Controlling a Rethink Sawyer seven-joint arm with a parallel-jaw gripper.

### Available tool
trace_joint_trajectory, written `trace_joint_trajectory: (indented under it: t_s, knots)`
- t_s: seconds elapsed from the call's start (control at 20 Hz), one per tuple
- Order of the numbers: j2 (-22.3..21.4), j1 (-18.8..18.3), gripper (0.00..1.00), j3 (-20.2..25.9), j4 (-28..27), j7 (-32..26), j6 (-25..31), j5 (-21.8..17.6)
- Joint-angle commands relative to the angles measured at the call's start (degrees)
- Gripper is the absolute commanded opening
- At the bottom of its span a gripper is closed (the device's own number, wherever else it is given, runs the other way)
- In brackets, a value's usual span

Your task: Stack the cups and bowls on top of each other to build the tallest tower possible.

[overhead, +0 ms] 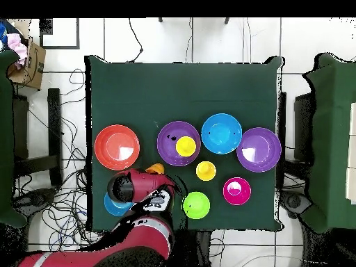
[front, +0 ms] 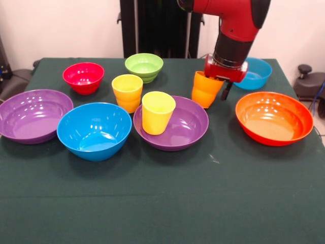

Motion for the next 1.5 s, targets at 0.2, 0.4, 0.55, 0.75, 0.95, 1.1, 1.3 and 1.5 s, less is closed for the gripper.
trace_joint_trajectory:
  t_s: [0.2, 0.4, 0.55, 0.75, 0.95, 1.1, 1.3, 1.5]
  knots:
    - [1.1, -2.1, 1.00, 8.9, -3.0, 9.6, -3.5, 2.5]
    - [0.6, -2.3, 1.00, 9.0, -3.1, 9.3, -3.0, 2.3]
    - [0.5, -3.1, 1.00, 8.9, -4.0, 7.9, -1.8, 1.6]
    - [0.4, -2.6, 1.00, 7.5, -4.7, 7.4, -1.2, 1.1]
    - [0.4, -2.1, 0.00, 6.5, -5.5, 6.5, 0.7, 0.7]
    - [0.3, -1.9, 0.00, 6.0, -5.7, 6.0, 1.9, 0.6]
    - [0.4, -1.4, 0.00, 4.8, -6.3, 5.6, 3.5, 0.4]
    - [0.2, -1.5, 0.00, 4.7, -6.5, 5.3, 5.1, 0.4]
